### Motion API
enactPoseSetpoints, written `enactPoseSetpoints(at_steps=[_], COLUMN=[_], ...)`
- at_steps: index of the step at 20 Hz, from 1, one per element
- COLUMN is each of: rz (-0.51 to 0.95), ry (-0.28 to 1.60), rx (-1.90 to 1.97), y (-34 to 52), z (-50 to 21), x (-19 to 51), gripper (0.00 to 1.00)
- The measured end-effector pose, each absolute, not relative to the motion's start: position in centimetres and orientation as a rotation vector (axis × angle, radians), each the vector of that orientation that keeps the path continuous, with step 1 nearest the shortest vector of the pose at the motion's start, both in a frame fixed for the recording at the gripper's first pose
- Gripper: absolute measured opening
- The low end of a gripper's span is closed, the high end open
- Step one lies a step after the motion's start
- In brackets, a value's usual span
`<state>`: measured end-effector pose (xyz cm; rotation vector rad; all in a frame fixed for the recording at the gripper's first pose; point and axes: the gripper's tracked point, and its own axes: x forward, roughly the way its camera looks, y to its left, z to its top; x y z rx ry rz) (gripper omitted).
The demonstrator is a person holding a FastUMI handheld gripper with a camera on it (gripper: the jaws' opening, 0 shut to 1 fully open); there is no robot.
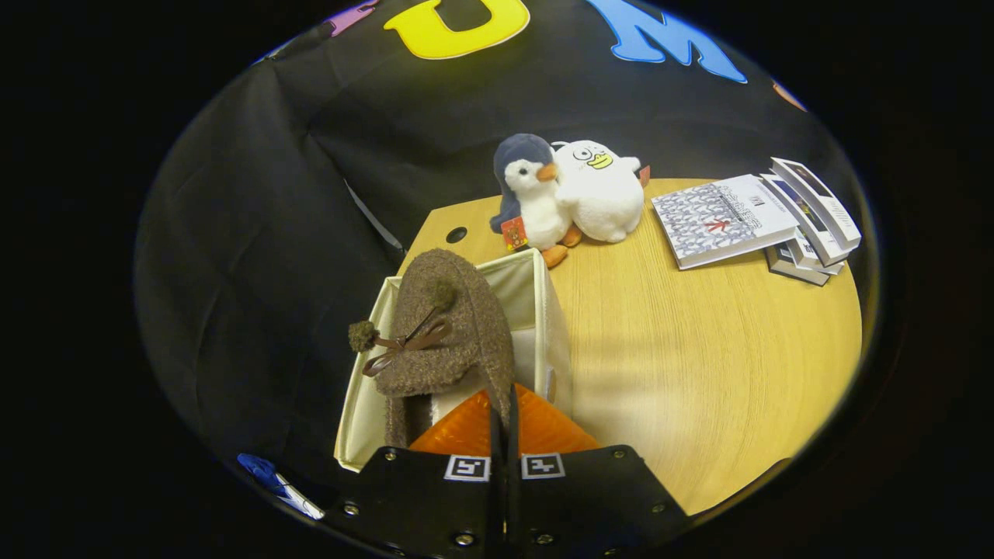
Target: Open the storage box then place both shoes into the box .Put the left shoe in first, then the right shoe, with the right side of both shoes facing outward in a uniform manner.
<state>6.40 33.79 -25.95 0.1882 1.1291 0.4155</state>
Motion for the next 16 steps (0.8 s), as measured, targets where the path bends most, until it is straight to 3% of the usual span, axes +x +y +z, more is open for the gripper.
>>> enactPoseSetpoints(at_steps=[4, 6, 10, 16], rz=[0.43, 0.429, 0.426, 0.442], ry=[1.1, 1.054, 0.983, 0.823], rx=[0.196, 0.187, 0.099, 0.089], y=[34.2, 34.0, 32.2, 29.4], z=[-25.7, -24.9, -23.9, -19.4], x=[6.5, 7.4, 8.0, 9.5], gripper=[0.08, 0.25, 1.0, 0.98])
